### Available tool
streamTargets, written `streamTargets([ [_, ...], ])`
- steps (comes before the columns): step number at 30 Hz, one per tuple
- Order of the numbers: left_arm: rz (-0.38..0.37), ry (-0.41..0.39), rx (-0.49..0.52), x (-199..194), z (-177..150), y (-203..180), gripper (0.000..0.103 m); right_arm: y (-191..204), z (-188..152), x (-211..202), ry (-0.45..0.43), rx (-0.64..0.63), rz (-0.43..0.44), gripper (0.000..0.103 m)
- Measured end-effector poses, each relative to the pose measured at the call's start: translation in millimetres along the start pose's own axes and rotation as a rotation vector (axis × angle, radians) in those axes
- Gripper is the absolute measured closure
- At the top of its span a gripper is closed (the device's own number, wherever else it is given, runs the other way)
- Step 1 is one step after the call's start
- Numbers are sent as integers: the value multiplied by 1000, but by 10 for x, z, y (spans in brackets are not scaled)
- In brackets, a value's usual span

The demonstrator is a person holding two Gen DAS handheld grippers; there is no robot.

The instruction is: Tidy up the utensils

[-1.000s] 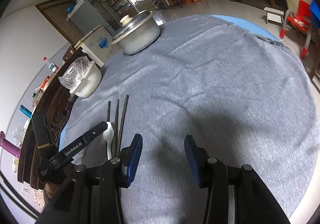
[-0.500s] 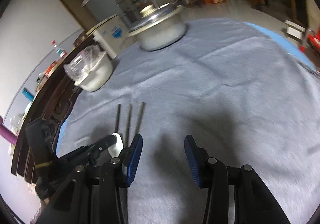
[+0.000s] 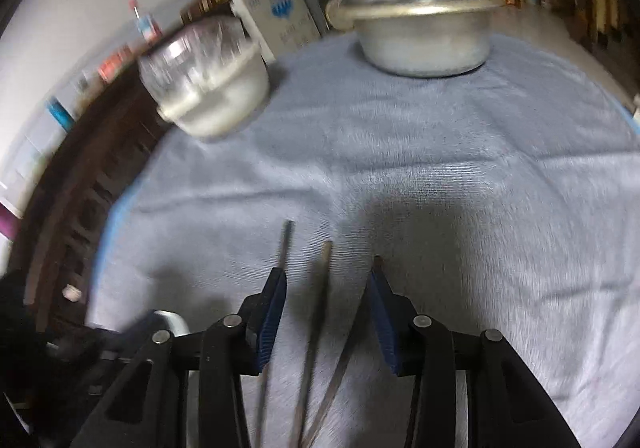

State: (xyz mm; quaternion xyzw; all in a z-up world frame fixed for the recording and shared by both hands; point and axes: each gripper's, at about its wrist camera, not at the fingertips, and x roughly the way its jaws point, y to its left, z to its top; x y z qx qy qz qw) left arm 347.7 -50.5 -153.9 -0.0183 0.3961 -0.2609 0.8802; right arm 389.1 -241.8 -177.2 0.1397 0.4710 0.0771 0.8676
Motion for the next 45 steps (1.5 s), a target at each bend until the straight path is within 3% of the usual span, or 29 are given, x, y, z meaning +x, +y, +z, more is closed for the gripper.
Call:
streamTargets([
  [3, 39, 34, -20, 77, 4, 130, 101, 104, 70, 189, 70, -56, -59, 58],
  [7, 66, 54, -50, 110, 3, 222, 101, 232, 167, 315, 133, -129, -139, 76],
  [9, 74, 53, -56, 88, -6, 232, 101, 273, 169, 396, 181, -162, -165, 78],
  [12, 90, 45, -68, 54, 0, 254, 101, 422, 151, 429, 190, -251, -225, 83],
  [13, 95, 41, -77, 33, 2, 264, 101, 451, 145, 436, 193, -264, -223, 90],
  [17, 109, 32, -110, -29, 7, 296, 101, 441, 145, 431, 187, -253, -210, 96],
  [23, 140, 1, -146, -252, 4, 329, 101, 185, 123, 120, 63, -112, -70, 97],
  [30, 214, -83, -204, -721, -63, 313, 101, -224, -108, -644, -132, 57, 13, 97],
  [36, 297, -190, -249, -1247, -213, 188, 102, -436, -452, -1371, -324, 161, 28, 97],
  [45, 403, -326, -296, -1980, -493, -118, 102, -312, -1071, -2362, -566, 200, 6, 97],
])
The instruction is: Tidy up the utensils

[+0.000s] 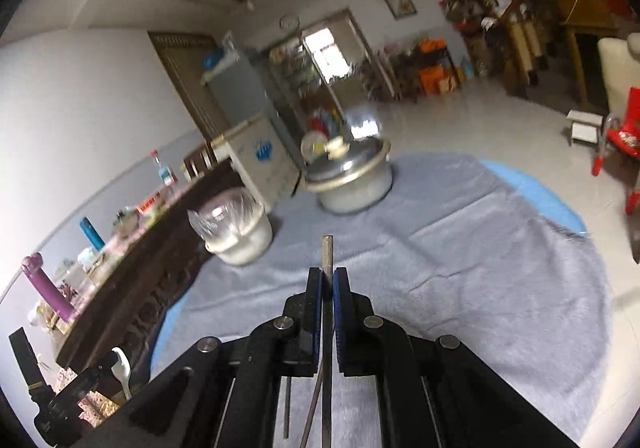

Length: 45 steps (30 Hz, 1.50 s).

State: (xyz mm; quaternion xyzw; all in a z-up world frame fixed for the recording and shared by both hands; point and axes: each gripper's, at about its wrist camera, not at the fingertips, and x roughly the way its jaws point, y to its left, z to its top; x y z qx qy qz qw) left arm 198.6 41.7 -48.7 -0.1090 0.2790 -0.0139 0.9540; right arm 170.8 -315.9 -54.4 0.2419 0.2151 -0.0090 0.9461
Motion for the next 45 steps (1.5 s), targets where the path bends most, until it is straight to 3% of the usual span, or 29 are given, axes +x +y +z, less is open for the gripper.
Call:
streamTargets([
  [10, -24, -107, 13, -700, -19, -108, 101, 192, -2, -951, -190, -7, 22, 97],
  [22, -50, -212, 23, -1073, -111, -392, 101, 513, -63, -1406, -327, -16, 79, 97],
  [29, -63, -242, 38, -1088, -228, -562, 101, 660, -175, -1370, -340, -51, 68, 97],
  [45, -13, -310, 143, -1024, -543, -892, 101, 648, -347, -1313, -308, -88, 80, 97],
])
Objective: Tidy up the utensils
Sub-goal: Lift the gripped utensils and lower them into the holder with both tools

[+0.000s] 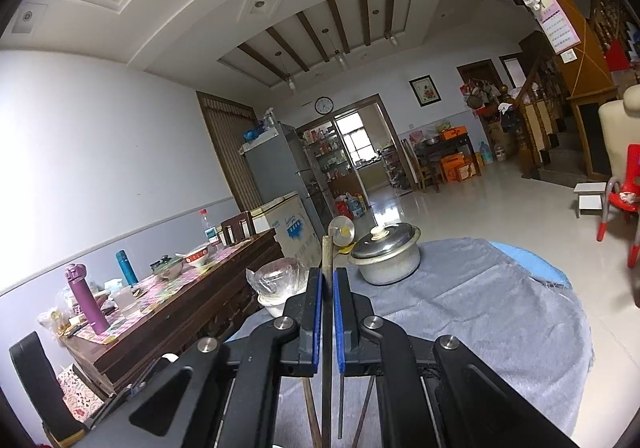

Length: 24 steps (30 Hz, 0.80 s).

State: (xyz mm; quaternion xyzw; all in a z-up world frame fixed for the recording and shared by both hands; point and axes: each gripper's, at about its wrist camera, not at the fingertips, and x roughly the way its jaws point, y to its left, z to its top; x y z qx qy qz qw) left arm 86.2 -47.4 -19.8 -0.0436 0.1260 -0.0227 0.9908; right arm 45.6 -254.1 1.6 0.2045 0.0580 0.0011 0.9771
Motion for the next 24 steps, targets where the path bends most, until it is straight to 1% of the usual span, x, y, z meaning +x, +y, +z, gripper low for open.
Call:
streamTargets([
  [8, 0, -5, 37, -29, -59, -103, 101, -17, -20, -25, 10, 2, 7, 97],
  [15, 14, 21, 46, 40, -148, -113, 101, -8, -79, -40, 25, 0, 15, 97],
  [24, 22, 27, 67, 50, -256, -157, 101, -6, -128, -41, 51, -3, 33, 97],
])
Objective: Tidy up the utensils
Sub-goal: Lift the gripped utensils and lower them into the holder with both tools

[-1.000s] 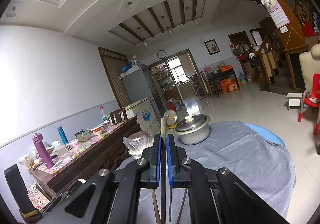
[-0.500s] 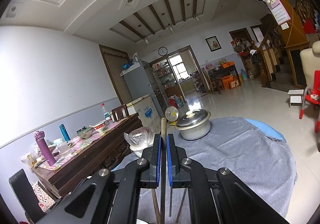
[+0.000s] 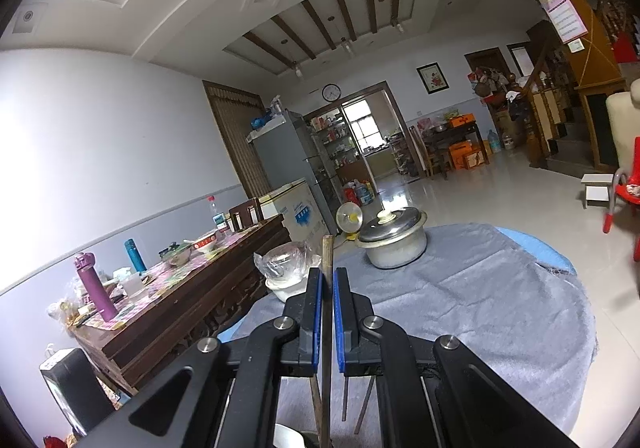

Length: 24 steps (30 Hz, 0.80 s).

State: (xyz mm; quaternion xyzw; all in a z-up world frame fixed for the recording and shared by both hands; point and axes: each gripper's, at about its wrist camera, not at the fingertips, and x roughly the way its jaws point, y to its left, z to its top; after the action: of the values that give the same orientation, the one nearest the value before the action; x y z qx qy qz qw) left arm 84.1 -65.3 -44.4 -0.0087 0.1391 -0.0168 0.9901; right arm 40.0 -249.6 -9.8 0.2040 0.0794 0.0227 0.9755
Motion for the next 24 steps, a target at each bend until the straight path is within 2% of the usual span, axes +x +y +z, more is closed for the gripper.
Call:
streamTargets([
  [24, -26, 22, 11, -40, -112, -3, 101, 113, -132, 20, 69, -27, 44, 97],
])
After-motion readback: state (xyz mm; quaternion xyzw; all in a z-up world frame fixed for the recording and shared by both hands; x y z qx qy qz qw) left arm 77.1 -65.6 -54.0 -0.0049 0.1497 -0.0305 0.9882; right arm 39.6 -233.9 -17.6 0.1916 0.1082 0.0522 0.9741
